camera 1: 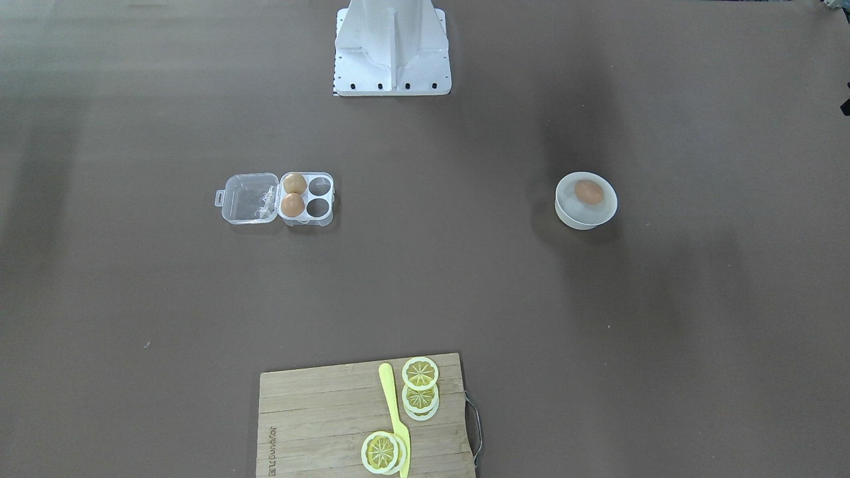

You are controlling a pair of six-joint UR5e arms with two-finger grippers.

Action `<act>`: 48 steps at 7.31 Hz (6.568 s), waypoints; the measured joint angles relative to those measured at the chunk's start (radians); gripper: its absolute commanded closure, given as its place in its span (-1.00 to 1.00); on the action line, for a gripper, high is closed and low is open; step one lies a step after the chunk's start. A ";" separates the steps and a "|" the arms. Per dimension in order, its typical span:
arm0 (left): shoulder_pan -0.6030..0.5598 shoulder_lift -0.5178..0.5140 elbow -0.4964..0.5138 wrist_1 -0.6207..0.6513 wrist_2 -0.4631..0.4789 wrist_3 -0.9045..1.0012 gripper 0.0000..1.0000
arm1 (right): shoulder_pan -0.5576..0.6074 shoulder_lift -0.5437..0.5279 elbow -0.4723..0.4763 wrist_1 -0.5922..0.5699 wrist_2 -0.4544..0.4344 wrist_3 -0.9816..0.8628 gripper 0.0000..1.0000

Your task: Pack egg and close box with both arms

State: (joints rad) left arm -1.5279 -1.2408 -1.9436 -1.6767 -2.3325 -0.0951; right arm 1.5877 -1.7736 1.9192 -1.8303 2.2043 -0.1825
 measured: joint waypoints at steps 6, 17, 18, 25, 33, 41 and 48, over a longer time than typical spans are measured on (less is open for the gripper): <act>0.004 -0.031 -0.007 -0.060 -0.002 0.019 -0.99 | 0.000 -0.002 -0.002 0.186 0.026 0.001 -1.00; 0.159 -0.335 0.147 -0.513 -0.103 -0.228 -1.00 | -0.144 0.056 0.017 0.367 0.168 0.447 -0.99; 0.208 -0.349 0.142 -0.516 -0.091 -0.345 -0.99 | -0.190 0.060 0.022 0.421 0.155 0.566 -0.99; 0.725 -0.389 0.003 -0.425 0.280 -1.035 -0.91 | -0.507 0.066 0.159 0.491 -0.091 1.133 -0.97; 0.886 -0.411 0.027 -0.273 0.453 -1.063 -0.45 | -0.550 0.074 0.167 0.491 -0.140 1.164 -0.98; 0.907 -0.416 0.031 -0.230 0.462 -1.063 -0.45 | -0.551 0.074 0.169 0.491 -0.144 1.163 -0.98; 0.921 -0.423 0.059 -0.231 0.485 -1.063 -0.45 | -0.553 0.073 0.169 0.491 -0.144 1.163 -0.98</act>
State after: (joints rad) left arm -0.6071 -1.6637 -1.8849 -1.9078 -1.8472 -1.1582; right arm 1.0350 -1.7009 2.0886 -1.3392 2.0601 0.9802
